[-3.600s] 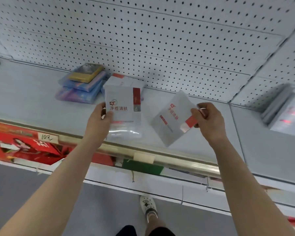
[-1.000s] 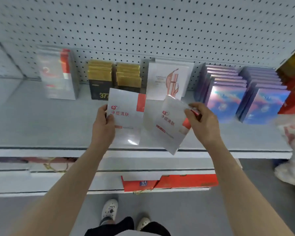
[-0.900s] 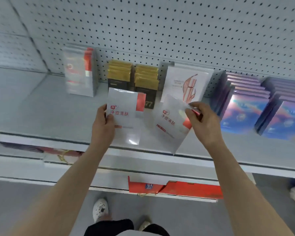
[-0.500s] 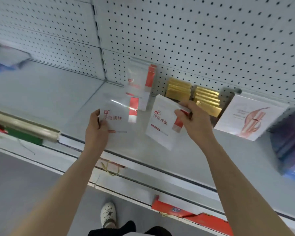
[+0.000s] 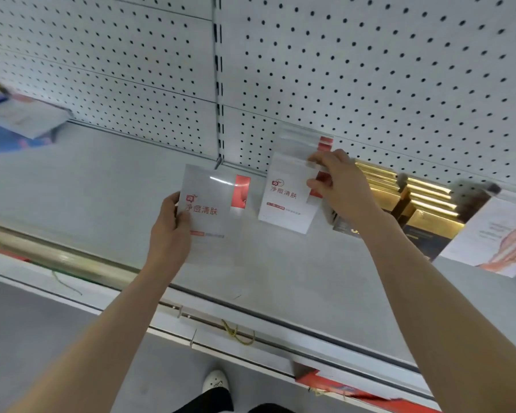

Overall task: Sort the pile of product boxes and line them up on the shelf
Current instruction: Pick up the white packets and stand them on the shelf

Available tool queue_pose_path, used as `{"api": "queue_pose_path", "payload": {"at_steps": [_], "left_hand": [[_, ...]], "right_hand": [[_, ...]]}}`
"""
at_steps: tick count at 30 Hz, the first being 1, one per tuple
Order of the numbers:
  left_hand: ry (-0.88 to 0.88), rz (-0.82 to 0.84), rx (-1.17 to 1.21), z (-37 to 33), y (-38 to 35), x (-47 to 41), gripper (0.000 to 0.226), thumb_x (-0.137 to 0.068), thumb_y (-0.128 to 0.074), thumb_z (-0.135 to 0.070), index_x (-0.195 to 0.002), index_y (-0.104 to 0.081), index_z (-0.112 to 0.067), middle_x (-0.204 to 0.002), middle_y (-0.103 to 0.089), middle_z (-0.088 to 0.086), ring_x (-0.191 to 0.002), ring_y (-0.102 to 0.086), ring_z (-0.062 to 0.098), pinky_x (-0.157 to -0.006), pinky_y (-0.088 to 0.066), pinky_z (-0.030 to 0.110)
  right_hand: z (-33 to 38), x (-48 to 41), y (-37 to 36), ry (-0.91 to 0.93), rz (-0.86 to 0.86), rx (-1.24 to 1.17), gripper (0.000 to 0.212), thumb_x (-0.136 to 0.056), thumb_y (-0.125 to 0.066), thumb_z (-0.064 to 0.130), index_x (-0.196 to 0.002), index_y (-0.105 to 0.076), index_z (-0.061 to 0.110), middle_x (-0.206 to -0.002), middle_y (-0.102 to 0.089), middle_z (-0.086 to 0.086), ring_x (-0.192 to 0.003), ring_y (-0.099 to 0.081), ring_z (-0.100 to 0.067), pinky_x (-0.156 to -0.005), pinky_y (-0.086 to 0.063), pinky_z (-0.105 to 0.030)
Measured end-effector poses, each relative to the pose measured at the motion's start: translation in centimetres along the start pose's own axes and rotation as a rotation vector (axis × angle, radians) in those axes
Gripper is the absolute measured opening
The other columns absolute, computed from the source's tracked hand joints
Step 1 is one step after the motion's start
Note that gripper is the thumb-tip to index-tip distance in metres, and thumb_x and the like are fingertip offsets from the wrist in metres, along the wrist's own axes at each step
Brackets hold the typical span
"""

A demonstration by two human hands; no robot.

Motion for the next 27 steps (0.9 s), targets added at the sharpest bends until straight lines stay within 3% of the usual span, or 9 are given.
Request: {"api": "queue_pose_path", "payload": {"at_steps": [7, 10, 12, 14, 17, 20, 23, 27], "left_hand": [[-0.023, 0.084, 0.006, 0.1, -0.7, -1.4, 0.040, -0.099, -0.033, -0.008, -0.133, -0.044, -0.027, -0.106, -0.060, -0.008, -0.086, -0.054, -0.003, -0.062, -0.039, 0.021], [-0.038, 0.121, 0.011, 0.3, -1.1, -1.2, 0.039, -0.100, -0.035, -0.010, -0.134, -0.044, -0.027, -0.109, -0.061, -0.009, -0.091, -0.057, 0.002, -0.065, -0.041, 0.021], [-0.062, 0.164, 0.010, 0.1, -1.6, -0.7, 0.039, -0.100, -0.035, -0.010, -0.135, -0.043, -0.026, -0.112, -0.061, -0.008, -0.093, -0.057, 0.001, -0.067, -0.042, 0.020], [-0.090, 0.192, -0.002, -0.1, -2.5, -0.1, 0.040, -0.100, -0.036, -0.010, -0.136, -0.042, -0.026, -0.114, -0.061, -0.007, -0.093, -0.057, 0.002, -0.067, -0.041, 0.018], [-0.138, 0.230, 0.008, -0.9, -4.0, 0.9, 0.040, -0.099, -0.037, -0.009, -0.134, -0.044, -0.026, -0.114, -0.061, -0.006, -0.097, -0.058, 0.009, -0.071, -0.043, 0.019], [-0.181, 0.293, 0.032, -1.7, -6.1, 1.6, 0.039, -0.100, -0.038, -0.009, -0.133, -0.045, -0.028, -0.108, -0.063, -0.007, -0.097, -0.059, 0.010, -0.074, -0.045, 0.022], [-0.241, 0.291, -0.022, -2.2, -7.9, 1.7, 0.039, -0.099, -0.045, -0.012, -0.136, -0.044, -0.025, -0.116, -0.060, -0.005, -0.102, -0.058, 0.011, -0.084, -0.047, 0.022], [-0.339, 0.235, -0.258, -1.7, -9.4, 1.4, 0.052, -0.094, -0.056, -0.011, -0.142, -0.039, -0.019, -0.131, -0.047, 0.001, -0.115, -0.051, 0.014, -0.094, -0.039, 0.023]], "right_hand": [[0.5, -1.4, -1.2, 0.002, -0.093, 0.323, 0.049, -0.084, -0.070, 0.024, -0.129, -0.052, 0.021, -0.128, -0.045, -0.007, -0.118, -0.041, -0.027, -0.089, -0.049, -0.042], [0.8, -1.2, -1.7, 0.010, -0.127, 0.446, 0.051, -0.084, -0.069, 0.023, -0.132, -0.051, 0.017, -0.127, -0.046, -0.010, -0.117, -0.039, -0.030, -0.098, -0.043, -0.046], [1.7, -0.8, -1.6, 0.034, -0.164, 0.383, 0.049, -0.089, -0.064, 0.024, -0.135, -0.048, 0.019, -0.129, -0.047, -0.007, -0.119, -0.040, -0.028, -0.104, -0.036, -0.040], [3.5, -0.1, -1.5, 0.053, -0.150, 0.161, 0.041, -0.095, -0.056, 0.028, -0.135, -0.049, 0.021, -0.131, -0.050, -0.003, -0.120, -0.045, -0.022, -0.104, -0.031, -0.030], [5.8, 1.6, -2.7, 0.064, 0.103, -0.173, 0.040, -0.098, -0.051, 0.038, -0.136, -0.049, 0.026, -0.128, -0.055, 0.002, -0.114, -0.054, -0.012, -0.098, -0.044, -0.029], [5.6, 3.2, -3.5, 0.016, 0.250, -0.288, 0.036, -0.098, -0.054, 0.029, -0.133, -0.051, 0.028, -0.112, -0.063, 0.002, -0.095, -0.062, -0.012, -0.081, -0.047, -0.017], [4.0, 3.3, -2.9, -0.010, 0.230, -0.309, 0.031, -0.100, -0.049, 0.022, -0.130, -0.050, 0.028, -0.117, -0.060, 0.003, -0.089, -0.059, -0.010, -0.083, -0.050, -0.027], [1.6, 1.9, -1.9, -0.018, 0.170, -0.161, 0.027, -0.100, -0.046, 0.018, -0.126, -0.048, 0.025, -0.117, -0.050, 0.004, -0.107, -0.053, -0.018, -0.093, -0.050, -0.043]]}}
Point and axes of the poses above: each hand's wrist, its own x-axis away from the middle knuckle, its own y-axis out of the back of the hand, z = x × y, the point moved 6 cm from there along -x, towards the middle knuckle
